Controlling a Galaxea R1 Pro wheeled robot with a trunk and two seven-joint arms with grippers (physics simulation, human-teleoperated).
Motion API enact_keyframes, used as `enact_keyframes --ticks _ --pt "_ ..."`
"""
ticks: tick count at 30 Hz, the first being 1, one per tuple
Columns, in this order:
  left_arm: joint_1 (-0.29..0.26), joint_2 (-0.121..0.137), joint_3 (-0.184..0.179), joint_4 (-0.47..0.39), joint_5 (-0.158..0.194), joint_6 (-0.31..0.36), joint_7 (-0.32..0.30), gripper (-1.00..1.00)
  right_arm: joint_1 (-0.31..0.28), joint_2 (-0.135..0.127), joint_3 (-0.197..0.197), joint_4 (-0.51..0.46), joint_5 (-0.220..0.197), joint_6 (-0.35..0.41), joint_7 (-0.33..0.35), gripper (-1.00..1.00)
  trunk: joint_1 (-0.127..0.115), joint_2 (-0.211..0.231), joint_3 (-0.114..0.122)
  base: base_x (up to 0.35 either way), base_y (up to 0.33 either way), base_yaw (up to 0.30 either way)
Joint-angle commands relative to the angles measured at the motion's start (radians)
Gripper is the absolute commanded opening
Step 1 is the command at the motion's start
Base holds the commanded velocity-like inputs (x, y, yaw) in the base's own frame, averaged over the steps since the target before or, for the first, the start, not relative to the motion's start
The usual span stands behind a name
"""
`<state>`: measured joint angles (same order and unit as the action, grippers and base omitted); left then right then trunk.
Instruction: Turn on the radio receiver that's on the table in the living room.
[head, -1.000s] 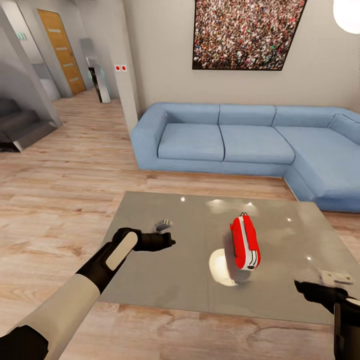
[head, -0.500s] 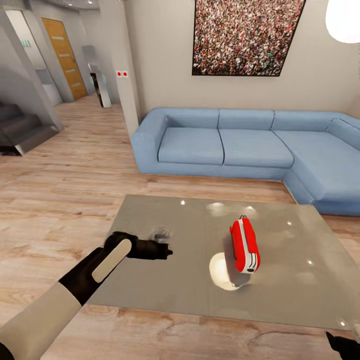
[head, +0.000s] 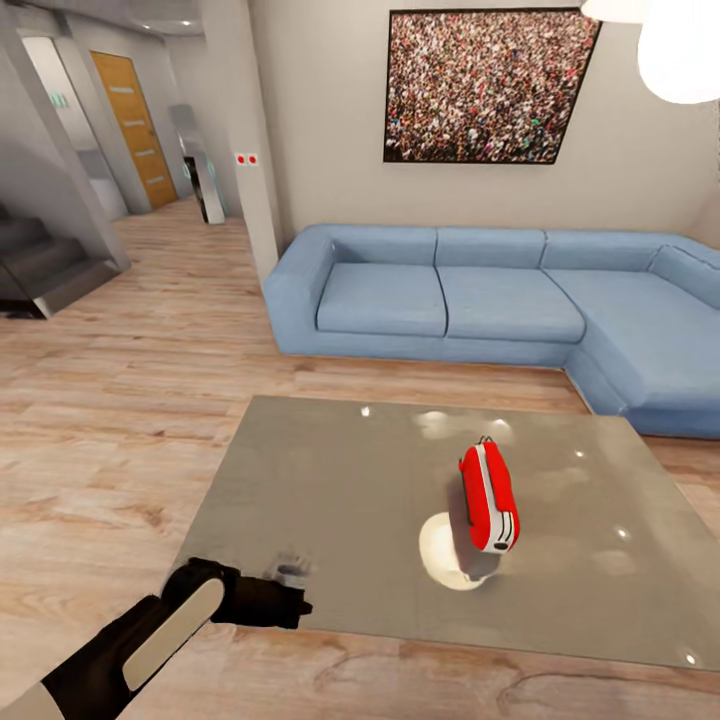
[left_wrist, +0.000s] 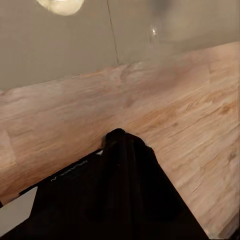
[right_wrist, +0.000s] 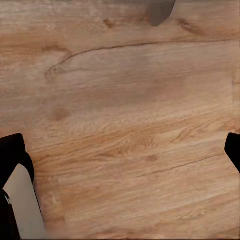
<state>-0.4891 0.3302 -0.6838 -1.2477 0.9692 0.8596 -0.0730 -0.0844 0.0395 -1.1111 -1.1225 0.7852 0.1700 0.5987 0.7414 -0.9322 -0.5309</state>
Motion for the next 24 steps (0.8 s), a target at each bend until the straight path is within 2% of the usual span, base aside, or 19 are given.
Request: enact_keyframes --ticks 1,4,5,8,10,12,14,16,18,20,21,23,24 --pt "0.013 0.004 0.000 0.007 0.001 -0.012 0.000 -1.00 0.000 -0.001 -0.010 0.022 0.009 -0.010 -0.002 1.00 0.000 0.000 0.002 0.000 0.000 0.000" --pt "0.069 0.019 -0.005 0.082 0.002 -0.118 -0.002 -1.00 0.000 -0.007 -0.058 0.173 0.059 -0.067 -0.017 1.00 0.000 0.000 0.007 0.000 0.000 0.000" --pt "0.079 0.020 -0.019 0.119 0.002 -0.150 -0.003 -1.00 0.000 -0.013 -0.066 0.226 0.076 -0.090 -0.029 1.00 0.000 0.000 0.008 0.000 0.000 0.000" --pt "0.093 0.016 -0.107 0.233 0.006 -0.223 -0.003 -1.00 0.000 -0.043 -0.076 0.370 0.113 -0.146 -0.081 1.00 0.000 0.000 0.013 0.000 0.000 0.000" --pt "0.098 0.007 -0.201 0.316 0.012 -0.299 -0.002 -1.00 0.000 -0.073 -0.079 0.503 0.133 -0.183 -0.138 1.00 0.000 0.000 0.016 0.000 0.000 0.000" --pt "0.099 0.003 -0.242 0.350 0.015 -0.338 -0.001 -1.00 0.000 -0.088 -0.079 0.569 0.141 -0.200 -0.169 1.00 0.000 0.000 0.019 0.000 0.000 0.000" --pt "0.100 -0.005 -0.299 0.412 0.031 -0.396 0.000 -1.00 0.000 -0.117 -0.075 0.692 0.165 -0.226 -0.228 1.00 0.000 0.000 0.023 0.000 0.000 0.000" --pt "0.101 -0.021 -0.320 0.467 0.052 -0.421 -0.002 -1.00 0.000 -0.129 -0.072 0.768 0.189 -0.236 -0.263 1.00 0.000 0.000 0.026 0.000 0.000 0.000" --pt "0.101 -0.051 -0.331 0.539 0.070 -0.436 -0.003 -1.00 0.001 -0.134 -0.070 0.822 0.215 -0.241 -0.291 1.00 0.000 0.000 0.029 0.000 0.000 0.000" --pt "0.101 -0.112 -0.338 0.673 0.078 -0.456 -0.005 -1.00 0.001 -0.133 -0.068 0.860 0.250 -0.245 -0.323 1.00 0.000 0.000 0.032 0.000 0.000 0.000" --pt "0.101 -0.130 -0.339 0.710 0.077 -0.464 -0.006 -1.00 0.001 -0.132 -0.067 0.865 0.259 -0.245 -0.331 1.00 0.000 0.000 0.034 0.000 0.000 0.000" --pt "0.101 -0.204 -0.341 0.866 0.075 -0.516 -0.018 -1.00 0.001 -0.128 -0.066 0.883 0.282 -0.246 -0.362 1.00 0.000 0.000 0.037 0.000 0.000 0.000" --pt "0.101 -0.222 -0.341 0.904 0.074 -0.533 -0.022 -1.00 0.001 -0.127 -0.066 0.888 0.285 -0.246 -0.369 1.00 0.000 0.000 0.039 0.000 0.000 0.000"
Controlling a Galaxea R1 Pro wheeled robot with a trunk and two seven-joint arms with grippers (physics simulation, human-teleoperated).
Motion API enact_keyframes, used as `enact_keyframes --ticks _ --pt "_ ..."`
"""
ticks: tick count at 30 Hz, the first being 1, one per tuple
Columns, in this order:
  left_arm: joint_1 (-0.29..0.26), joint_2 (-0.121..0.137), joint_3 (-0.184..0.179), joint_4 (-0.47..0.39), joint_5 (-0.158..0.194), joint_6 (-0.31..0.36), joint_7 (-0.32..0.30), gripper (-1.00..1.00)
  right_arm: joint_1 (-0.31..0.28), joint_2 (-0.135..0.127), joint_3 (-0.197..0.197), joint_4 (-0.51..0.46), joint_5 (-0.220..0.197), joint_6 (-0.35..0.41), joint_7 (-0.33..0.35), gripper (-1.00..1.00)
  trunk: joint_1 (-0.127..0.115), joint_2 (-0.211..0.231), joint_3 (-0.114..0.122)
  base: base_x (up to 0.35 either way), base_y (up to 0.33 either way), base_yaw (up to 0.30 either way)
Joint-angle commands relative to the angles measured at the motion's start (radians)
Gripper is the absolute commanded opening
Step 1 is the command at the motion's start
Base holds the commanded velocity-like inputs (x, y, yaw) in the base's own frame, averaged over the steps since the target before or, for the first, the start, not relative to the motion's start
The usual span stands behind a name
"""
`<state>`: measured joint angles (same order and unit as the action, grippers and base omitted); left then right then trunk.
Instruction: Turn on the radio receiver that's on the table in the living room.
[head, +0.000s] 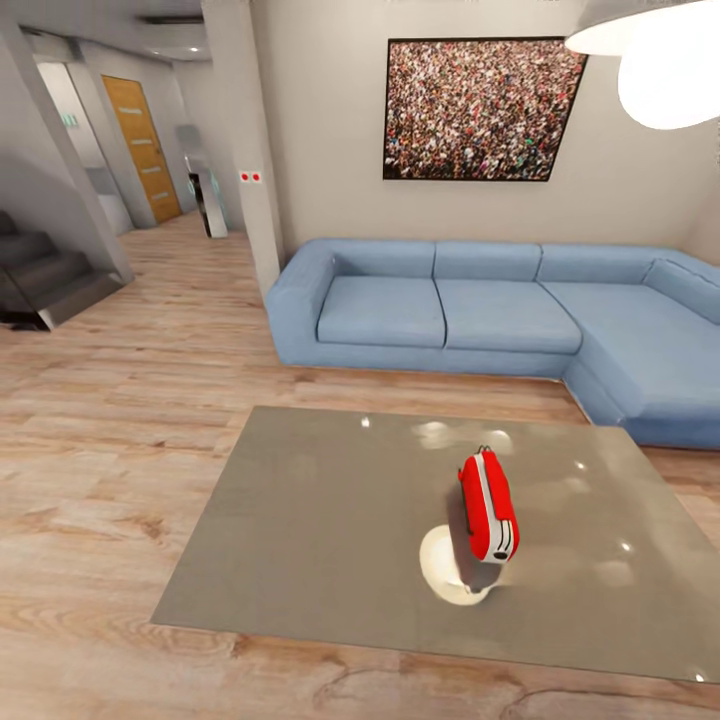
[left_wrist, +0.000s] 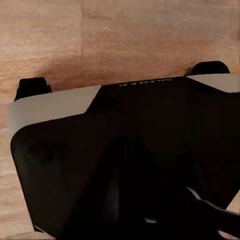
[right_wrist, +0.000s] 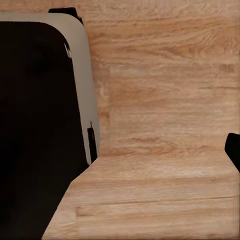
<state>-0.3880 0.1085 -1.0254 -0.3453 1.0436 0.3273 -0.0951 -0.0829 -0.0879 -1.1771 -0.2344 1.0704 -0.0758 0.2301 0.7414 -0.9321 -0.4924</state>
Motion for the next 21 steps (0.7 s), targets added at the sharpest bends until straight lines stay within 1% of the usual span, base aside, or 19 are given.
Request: enact_keyframes --ticks 1,2,4,7,12,14,16,18,21 --pt "0.000 -0.035 -0.001 0.069 -0.002 -0.035 -0.011 -1.00 0.000 0.002 0.000 0.013 0.005 0.000 -0.011 1.00 0.000 0.000 0.002 0.000 0.000 0.000" --pt "0.000 -0.063 -0.001 0.126 -0.003 -0.065 -0.022 -1.00 0.000 0.003 0.000 0.028 0.009 0.000 -0.021 1.00 0.000 0.000 0.003 0.000 0.000 0.000" --pt "0.000 -0.090 -0.002 0.184 -0.003 -0.098 -0.035 -1.00 0.000 0.004 0.000 0.051 0.012 0.000 -0.035 1.00 0.000 0.000 0.006 0.000 0.000 0.000" --pt "0.000 -0.108 -0.002 0.233 -0.003 -0.123 -0.043 -1.00 0.000 0.005 -0.001 0.080 0.015 -0.001 -0.051 1.00 0.000 0.000 0.011 0.000 0.000 0.000" --pt "0.000 -0.113 -0.001 0.256 -0.002 -0.135 -0.047 -1.00 0.000 0.006 -0.001 0.095 0.016 -0.001 -0.072 1.00 0.000 0.000 0.019 0.000 0.000 0.000" --pt "0.001 -0.115 -0.001 0.263 -0.002 -0.138 -0.047 -1.00 0.000 0.011 0.000 0.097 0.017 -0.001 -0.082 1.00 0.000 0.000 0.022 0.000 0.000 0.000" --pt "0.001 -0.115 -0.001 0.269 -0.002 -0.151 -0.047 -1.00 0.000 0.023 0.000 0.098 0.017 -0.002 -0.088 1.00 0.000 0.000 0.025 0.000 0.000 0.000" --pt "0.004 -0.116 -0.001 0.276 -0.001 -0.188 -0.047 -1.00 0.000 0.034 0.000 0.099 0.017 -0.002 -0.093 1.00 0.000 0.000 0.028 0.000 0.000 0.000" --pt "0.012 -0.116 -0.001 0.294 -0.001 -0.221 -0.046 -1.00 0.000 0.040 0.000 0.099 0.017 -0.002 -0.095 1.00 0.000 0.000 0.033 0.000 0.000 0.000"
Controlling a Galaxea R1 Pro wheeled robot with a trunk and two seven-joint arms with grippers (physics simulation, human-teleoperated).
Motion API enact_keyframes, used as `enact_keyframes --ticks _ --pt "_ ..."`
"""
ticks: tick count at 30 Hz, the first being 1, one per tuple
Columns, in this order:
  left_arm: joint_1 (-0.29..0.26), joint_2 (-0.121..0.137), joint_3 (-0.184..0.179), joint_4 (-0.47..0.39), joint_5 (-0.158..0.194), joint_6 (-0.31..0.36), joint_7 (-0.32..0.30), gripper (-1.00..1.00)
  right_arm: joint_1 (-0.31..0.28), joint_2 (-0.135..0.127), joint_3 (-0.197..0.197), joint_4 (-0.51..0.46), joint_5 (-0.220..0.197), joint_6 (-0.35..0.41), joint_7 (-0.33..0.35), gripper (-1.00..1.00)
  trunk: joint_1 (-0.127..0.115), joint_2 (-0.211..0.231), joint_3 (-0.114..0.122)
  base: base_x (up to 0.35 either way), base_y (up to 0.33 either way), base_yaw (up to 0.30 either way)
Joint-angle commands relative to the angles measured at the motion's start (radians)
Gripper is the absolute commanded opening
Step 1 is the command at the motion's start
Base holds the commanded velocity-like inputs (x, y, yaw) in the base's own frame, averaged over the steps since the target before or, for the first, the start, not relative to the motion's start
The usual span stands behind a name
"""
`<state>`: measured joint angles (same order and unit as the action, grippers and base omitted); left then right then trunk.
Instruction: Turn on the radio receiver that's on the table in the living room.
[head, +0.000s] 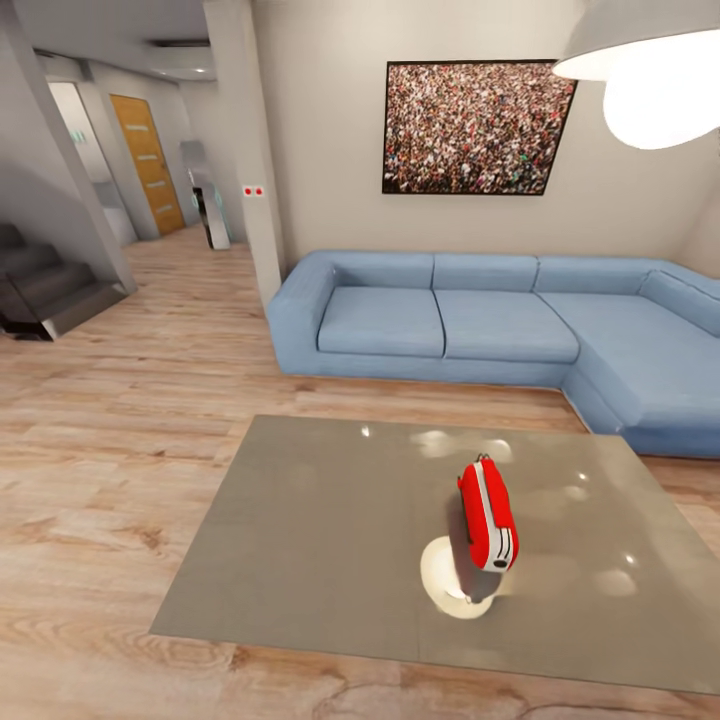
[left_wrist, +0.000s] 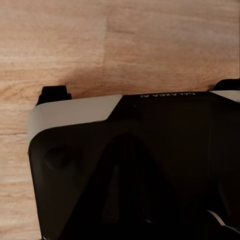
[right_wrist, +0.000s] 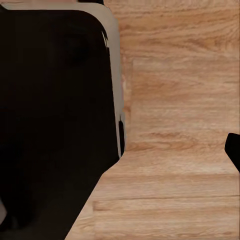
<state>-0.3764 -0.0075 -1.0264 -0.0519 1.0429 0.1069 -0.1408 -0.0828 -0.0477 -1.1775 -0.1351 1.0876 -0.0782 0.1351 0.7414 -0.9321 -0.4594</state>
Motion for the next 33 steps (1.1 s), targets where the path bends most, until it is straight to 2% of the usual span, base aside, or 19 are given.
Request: enact_keyframes --ticks 1,5,13,19,33 --pt "0.002 0.000 0.000 0.006 0.000 -0.007 0.000 -1.00 0.000 0.002 0.000 0.000 0.000 0.000 0.000 1.00 0.000 0.000 0.002 0.000 0.000 0.000" --pt "0.006 0.002 0.000 0.016 0.004 -0.015 0.006 -1.00 0.000 0.013 -0.001 0.000 0.000 0.000 -0.001 1.00 0.000 0.000 0.008 0.000 0.000 0.000" --pt "0.007 0.004 0.000 0.016 0.003 -0.014 0.009 -1.00 0.000 0.015 -0.001 0.000 -0.002 0.000 0.000 1.00 0.000 0.000 0.018 0.000 0.000 0.015" --pt "0.007 0.004 0.000 0.017 0.003 -0.018 0.009 -1.00 0.000 0.015 -0.004 0.001 -0.015 0.004 0.001 1.00 0.000 0.000 0.019 0.000 0.000 0.004" --pt "0.007 0.004 0.000 0.017 0.003 -0.018 0.009 -1.00 0.000 0.015 -0.006 0.001 -0.017 0.005 0.001 1.00 0.000 0.000 0.019 0.000 0.000 0.000"
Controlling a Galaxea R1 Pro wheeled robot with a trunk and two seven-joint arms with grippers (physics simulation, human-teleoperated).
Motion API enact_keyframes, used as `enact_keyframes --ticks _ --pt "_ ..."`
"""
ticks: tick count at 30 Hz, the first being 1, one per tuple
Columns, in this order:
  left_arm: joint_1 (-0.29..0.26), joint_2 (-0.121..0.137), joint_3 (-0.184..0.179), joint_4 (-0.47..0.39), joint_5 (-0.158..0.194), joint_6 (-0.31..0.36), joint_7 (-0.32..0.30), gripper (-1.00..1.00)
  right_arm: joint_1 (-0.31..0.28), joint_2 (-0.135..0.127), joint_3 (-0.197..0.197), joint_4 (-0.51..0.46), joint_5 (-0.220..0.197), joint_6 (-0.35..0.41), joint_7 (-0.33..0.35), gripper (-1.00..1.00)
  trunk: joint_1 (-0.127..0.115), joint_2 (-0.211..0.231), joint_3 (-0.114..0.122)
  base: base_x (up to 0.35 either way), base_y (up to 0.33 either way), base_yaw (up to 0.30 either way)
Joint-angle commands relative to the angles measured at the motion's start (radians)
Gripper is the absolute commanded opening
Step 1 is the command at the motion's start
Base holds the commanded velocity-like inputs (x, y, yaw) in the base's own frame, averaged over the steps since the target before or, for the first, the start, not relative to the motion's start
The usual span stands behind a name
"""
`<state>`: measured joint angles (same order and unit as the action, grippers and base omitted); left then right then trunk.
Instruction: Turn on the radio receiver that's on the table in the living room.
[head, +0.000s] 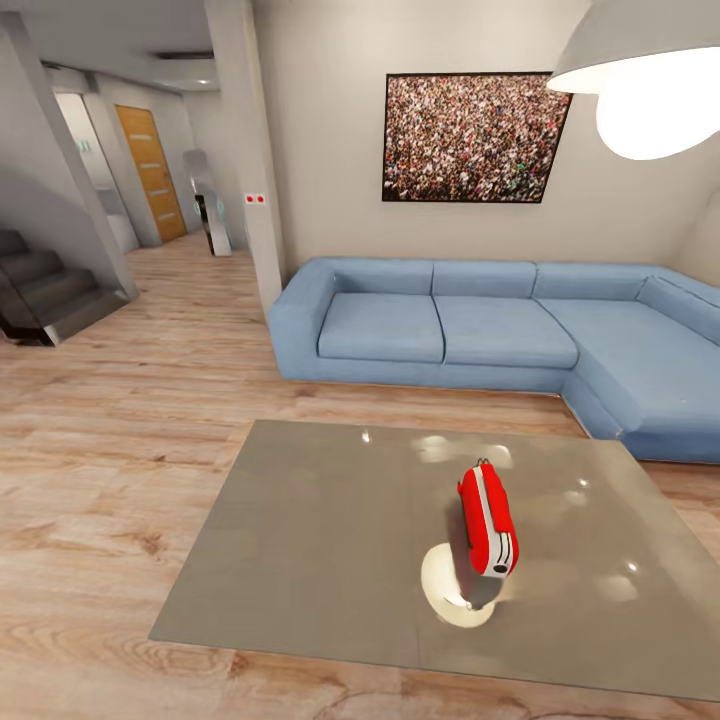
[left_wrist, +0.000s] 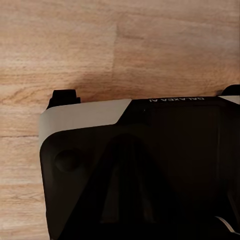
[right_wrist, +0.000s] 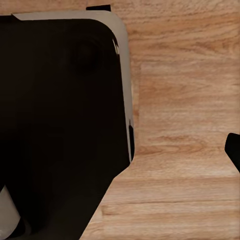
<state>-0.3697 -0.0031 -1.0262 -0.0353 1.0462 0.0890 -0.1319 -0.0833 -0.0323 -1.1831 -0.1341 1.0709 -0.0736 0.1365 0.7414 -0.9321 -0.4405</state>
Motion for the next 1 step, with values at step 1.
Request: enact_keyframes --ticks 1 --pt "0.000 0.000 0.000 0.000 0.000 0.000 0.000 -1.00 0.000 -0.001 0.000 0.000 0.000 0.000 0.000 1.00 0.000 0.000 0.000 0.000 0.000 0.000"
